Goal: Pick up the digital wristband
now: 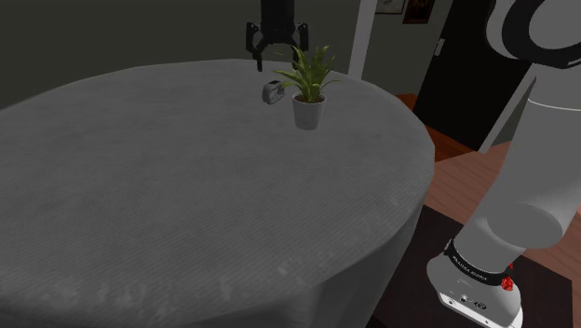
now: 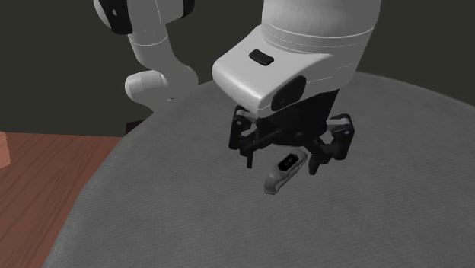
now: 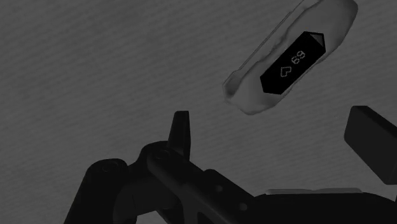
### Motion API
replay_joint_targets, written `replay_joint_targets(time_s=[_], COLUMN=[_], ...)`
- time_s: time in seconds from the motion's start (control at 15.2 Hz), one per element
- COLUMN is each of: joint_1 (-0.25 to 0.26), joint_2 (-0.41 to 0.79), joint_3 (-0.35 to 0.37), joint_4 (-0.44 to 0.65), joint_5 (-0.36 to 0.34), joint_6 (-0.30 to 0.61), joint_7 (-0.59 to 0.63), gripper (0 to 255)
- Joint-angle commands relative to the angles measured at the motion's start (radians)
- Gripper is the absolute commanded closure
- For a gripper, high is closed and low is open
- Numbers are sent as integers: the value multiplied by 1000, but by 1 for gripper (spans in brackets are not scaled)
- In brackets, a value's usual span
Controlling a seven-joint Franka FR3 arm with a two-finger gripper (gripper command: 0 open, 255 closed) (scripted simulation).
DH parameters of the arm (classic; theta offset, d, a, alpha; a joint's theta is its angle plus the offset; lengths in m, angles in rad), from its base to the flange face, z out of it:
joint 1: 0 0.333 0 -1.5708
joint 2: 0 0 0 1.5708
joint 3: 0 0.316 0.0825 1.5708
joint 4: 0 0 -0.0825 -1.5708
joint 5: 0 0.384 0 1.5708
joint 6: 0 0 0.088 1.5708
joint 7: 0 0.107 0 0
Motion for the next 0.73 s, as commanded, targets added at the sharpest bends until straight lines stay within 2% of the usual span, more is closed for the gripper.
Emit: replay_joint_targets(time_s=[0.0, 0.26, 0.33, 0.66], joint_1=[-3, -7, -8, -8], joint_2=[-13, -29, -29, -30], joint_3=[-1, -2, -2, -2], joint_4=[-47, -103, -103, -107], joint_5=[5, 10, 10, 10], joint_6=[35, 76, 77, 78], joint_7=[1, -3, -3, -3], gripper=[0, 0, 255, 255])
